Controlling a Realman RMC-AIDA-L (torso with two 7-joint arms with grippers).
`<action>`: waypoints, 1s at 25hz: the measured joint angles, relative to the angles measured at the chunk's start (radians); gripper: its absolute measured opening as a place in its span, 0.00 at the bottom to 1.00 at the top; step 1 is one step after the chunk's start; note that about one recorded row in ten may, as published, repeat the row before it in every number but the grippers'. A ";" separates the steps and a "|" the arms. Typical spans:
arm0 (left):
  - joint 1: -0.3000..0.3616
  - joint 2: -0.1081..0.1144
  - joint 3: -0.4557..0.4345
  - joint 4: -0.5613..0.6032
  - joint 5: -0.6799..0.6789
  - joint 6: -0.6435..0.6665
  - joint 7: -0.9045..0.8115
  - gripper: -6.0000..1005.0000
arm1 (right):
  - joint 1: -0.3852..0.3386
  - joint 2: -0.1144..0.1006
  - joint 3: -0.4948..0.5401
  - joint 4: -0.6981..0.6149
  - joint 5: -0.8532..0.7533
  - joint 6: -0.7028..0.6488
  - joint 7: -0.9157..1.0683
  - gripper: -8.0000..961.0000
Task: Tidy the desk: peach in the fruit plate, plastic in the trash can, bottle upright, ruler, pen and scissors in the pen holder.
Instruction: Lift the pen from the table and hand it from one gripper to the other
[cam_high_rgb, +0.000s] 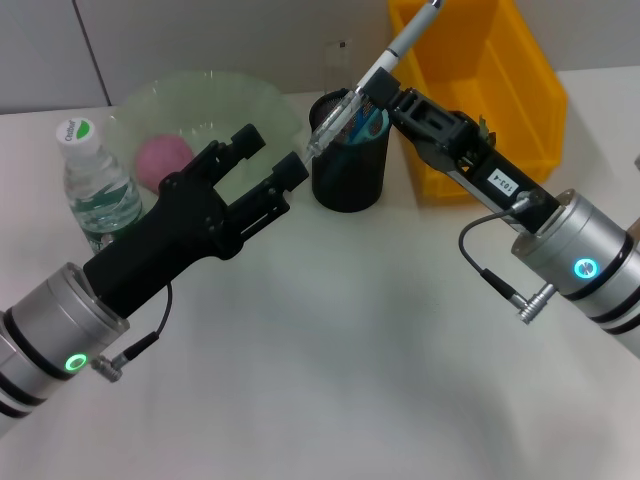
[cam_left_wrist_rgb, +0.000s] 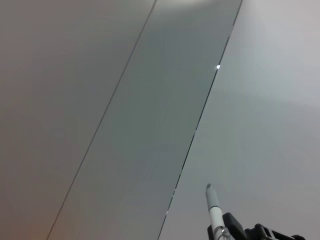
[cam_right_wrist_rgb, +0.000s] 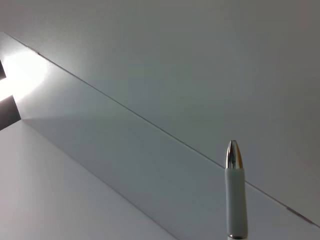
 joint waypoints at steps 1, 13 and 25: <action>0.000 0.000 0.000 0.000 0.000 0.000 0.000 0.78 | 0.004 0.000 0.002 0.004 0.000 0.001 -0.005 0.12; -0.034 0.000 0.001 0.034 0.000 -0.001 0.013 0.78 | 0.054 0.000 0.013 0.035 0.006 0.007 -0.040 0.12; -0.048 0.000 0.000 0.060 0.000 -0.007 0.013 0.78 | 0.085 0.000 0.025 0.041 0.006 0.029 -0.043 0.12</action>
